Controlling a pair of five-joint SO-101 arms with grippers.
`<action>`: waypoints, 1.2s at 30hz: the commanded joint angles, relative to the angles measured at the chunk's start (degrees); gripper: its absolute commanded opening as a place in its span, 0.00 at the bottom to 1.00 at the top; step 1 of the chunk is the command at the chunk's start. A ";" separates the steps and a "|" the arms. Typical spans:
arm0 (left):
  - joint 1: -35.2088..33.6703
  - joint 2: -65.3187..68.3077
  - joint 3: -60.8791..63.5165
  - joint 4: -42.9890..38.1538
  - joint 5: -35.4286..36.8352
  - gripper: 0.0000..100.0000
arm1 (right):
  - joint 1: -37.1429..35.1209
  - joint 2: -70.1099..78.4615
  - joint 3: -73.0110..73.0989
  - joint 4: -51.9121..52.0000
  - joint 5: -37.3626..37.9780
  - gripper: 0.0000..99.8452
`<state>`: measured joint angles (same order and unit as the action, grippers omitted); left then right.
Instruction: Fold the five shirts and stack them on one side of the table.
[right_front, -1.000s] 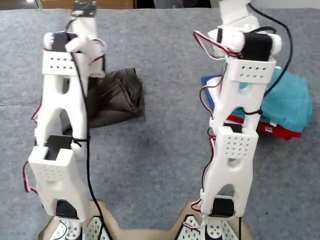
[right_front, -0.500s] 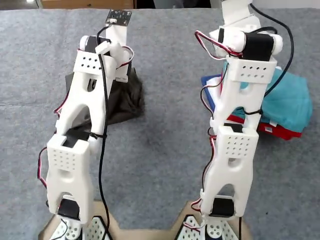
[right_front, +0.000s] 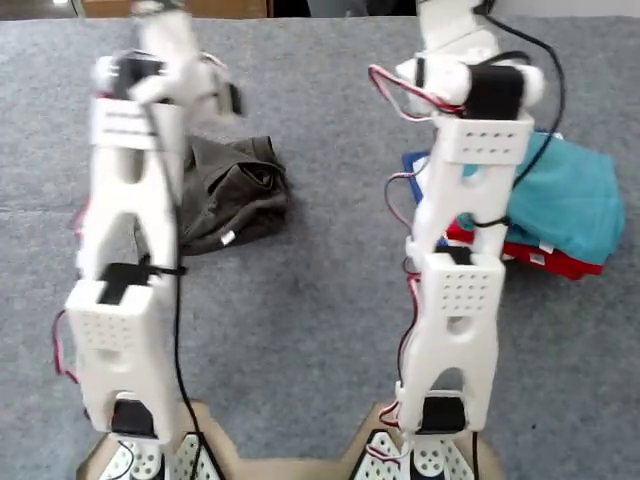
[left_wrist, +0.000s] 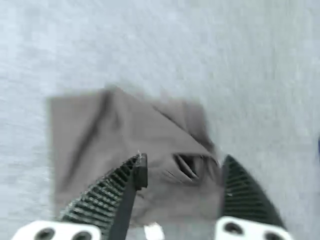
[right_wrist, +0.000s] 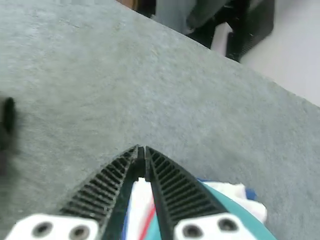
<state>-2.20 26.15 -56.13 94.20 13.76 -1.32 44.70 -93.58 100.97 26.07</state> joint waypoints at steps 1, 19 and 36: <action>-9.63 -2.64 -2.77 0.35 0.62 0.04 | -7.91 -0.13 0.66 0.09 -0.09 0.02; -35.74 -4.84 12.35 6.59 -9.58 0.03 | -34.46 16.31 7.78 -8.35 -0.35 0.02; -35.65 -43.43 87.69 -31.82 -4.84 0.03 | -37.54 22.81 10.59 -16.79 -0.09 0.02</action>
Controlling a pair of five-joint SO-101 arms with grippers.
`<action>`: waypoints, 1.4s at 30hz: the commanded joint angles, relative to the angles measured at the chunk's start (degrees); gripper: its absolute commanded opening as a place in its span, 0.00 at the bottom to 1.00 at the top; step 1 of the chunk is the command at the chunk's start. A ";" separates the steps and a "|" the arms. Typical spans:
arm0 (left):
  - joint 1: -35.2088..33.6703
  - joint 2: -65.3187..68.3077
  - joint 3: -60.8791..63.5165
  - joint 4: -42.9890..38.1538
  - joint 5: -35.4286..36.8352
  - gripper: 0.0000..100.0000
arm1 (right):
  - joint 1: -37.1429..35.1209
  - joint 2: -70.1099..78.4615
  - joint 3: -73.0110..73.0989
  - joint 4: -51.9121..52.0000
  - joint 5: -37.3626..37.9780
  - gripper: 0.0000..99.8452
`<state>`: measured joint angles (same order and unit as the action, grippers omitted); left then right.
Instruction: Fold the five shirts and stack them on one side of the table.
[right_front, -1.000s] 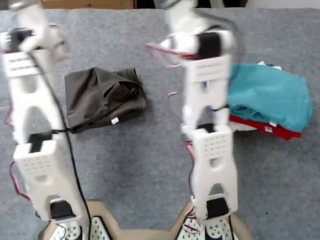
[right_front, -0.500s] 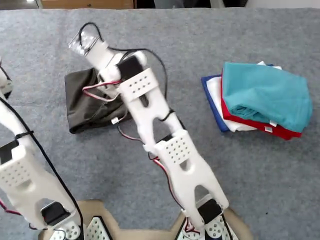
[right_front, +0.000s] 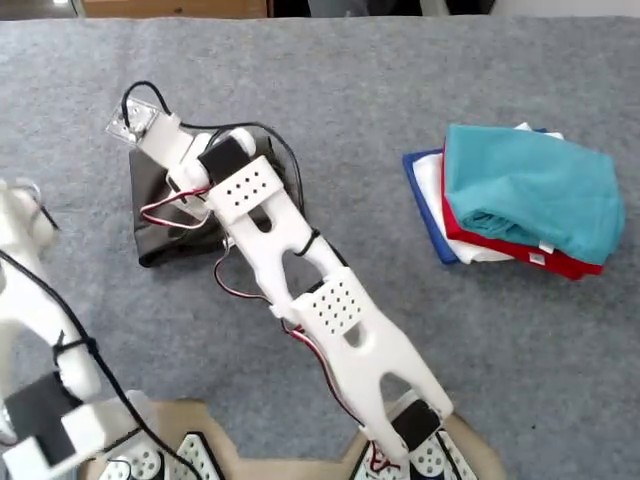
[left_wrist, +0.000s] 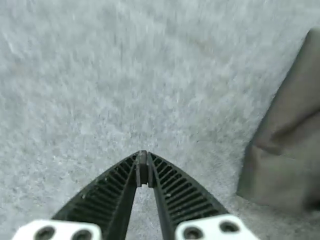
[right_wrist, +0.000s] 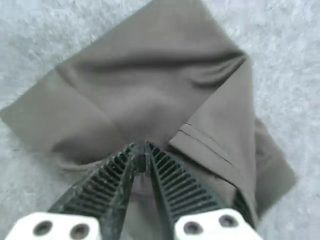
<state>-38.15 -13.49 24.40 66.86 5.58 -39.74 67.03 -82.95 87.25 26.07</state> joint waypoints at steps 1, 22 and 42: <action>0.40 -3.87 9.10 -6.07 4.40 0.03 | 1.67 1.54 -0.04 -4.31 -0.09 0.02; 13.05 -4.48 28.79 -22.42 5.36 0.03 | 21.80 9.10 -5.23 -32.62 0.88 0.02; 12.70 -3.96 29.58 -23.91 5.36 0.03 | 10.02 -2.24 -11.65 -4.75 4.75 0.01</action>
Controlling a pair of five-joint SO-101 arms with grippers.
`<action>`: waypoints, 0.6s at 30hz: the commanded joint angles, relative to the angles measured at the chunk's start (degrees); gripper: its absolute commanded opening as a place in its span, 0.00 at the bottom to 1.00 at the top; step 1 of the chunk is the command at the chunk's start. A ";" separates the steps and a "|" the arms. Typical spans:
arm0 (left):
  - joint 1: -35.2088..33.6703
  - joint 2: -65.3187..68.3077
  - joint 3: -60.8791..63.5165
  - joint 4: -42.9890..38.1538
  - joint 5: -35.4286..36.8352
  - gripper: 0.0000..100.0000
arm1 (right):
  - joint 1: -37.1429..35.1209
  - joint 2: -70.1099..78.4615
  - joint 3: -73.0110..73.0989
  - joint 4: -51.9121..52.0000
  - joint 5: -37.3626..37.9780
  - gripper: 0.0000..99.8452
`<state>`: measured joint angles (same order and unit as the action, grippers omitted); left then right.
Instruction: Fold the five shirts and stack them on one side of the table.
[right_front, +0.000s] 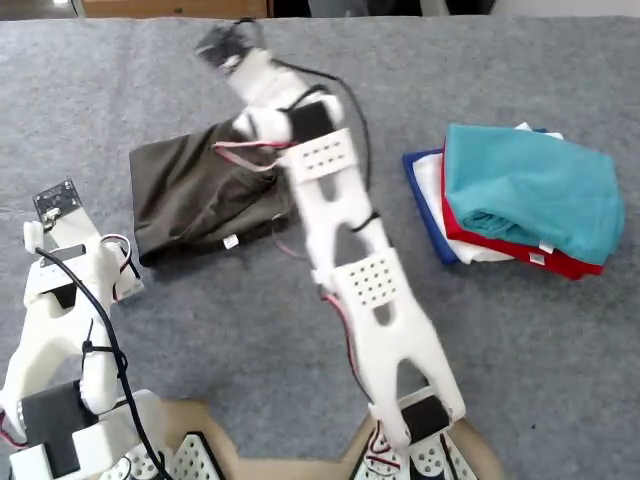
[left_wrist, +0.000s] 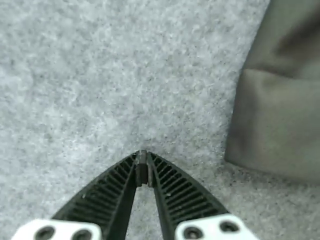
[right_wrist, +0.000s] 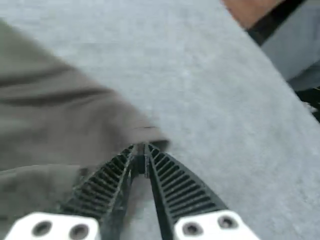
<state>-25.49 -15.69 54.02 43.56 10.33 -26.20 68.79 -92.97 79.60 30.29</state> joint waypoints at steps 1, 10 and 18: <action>0.04 -1.76 -0.04 -0.62 0.62 0.03 | -4.31 -2.95 -1.10 2.37 0.62 0.01; 0.04 -2.29 0.84 -0.70 0.53 0.03 | -6.51 6.90 0.40 -4.13 0.53 0.01; 0.04 -2.29 0.84 -0.70 0.44 0.03 | -5.36 7.34 -2.95 9.49 0.53 0.01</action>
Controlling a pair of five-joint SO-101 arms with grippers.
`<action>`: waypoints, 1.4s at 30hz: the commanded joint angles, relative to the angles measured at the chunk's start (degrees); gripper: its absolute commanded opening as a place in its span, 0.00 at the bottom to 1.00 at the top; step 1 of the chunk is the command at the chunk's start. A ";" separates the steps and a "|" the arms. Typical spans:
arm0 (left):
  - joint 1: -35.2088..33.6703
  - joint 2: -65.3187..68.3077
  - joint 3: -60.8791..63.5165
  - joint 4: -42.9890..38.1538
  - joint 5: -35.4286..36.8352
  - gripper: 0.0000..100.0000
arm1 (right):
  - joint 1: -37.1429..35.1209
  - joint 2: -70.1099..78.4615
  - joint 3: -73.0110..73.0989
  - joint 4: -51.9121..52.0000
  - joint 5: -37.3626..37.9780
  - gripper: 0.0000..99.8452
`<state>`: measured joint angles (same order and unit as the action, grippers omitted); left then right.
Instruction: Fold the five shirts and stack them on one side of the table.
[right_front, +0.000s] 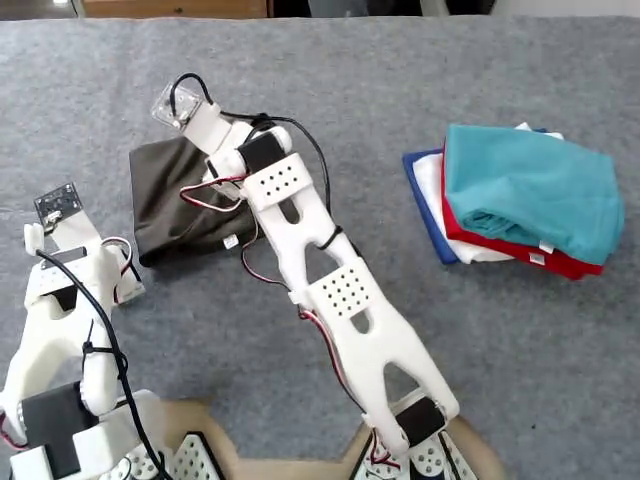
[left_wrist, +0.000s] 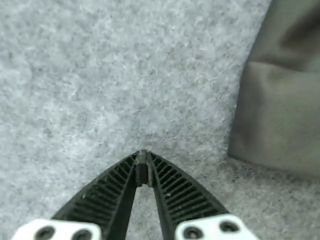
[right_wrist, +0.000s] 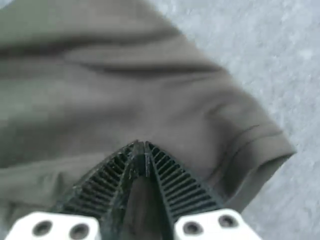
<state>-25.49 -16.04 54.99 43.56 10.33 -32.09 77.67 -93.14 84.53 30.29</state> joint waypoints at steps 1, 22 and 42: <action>0.04 -1.93 -0.13 -0.70 0.44 0.03 | 0.62 -1.63 -2.77 6.51 0.53 0.01; 0.04 -1.93 0.04 -0.62 0.18 0.03 | 6.33 -14.81 4.97 16.79 0.18 0.01; 0.04 -1.93 -0.13 -0.70 0.18 0.03 | 12.66 -43.12 62.20 15.74 -2.20 0.01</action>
<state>-25.49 -16.13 54.99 43.56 10.33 -19.69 42.33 -41.45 100.88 26.68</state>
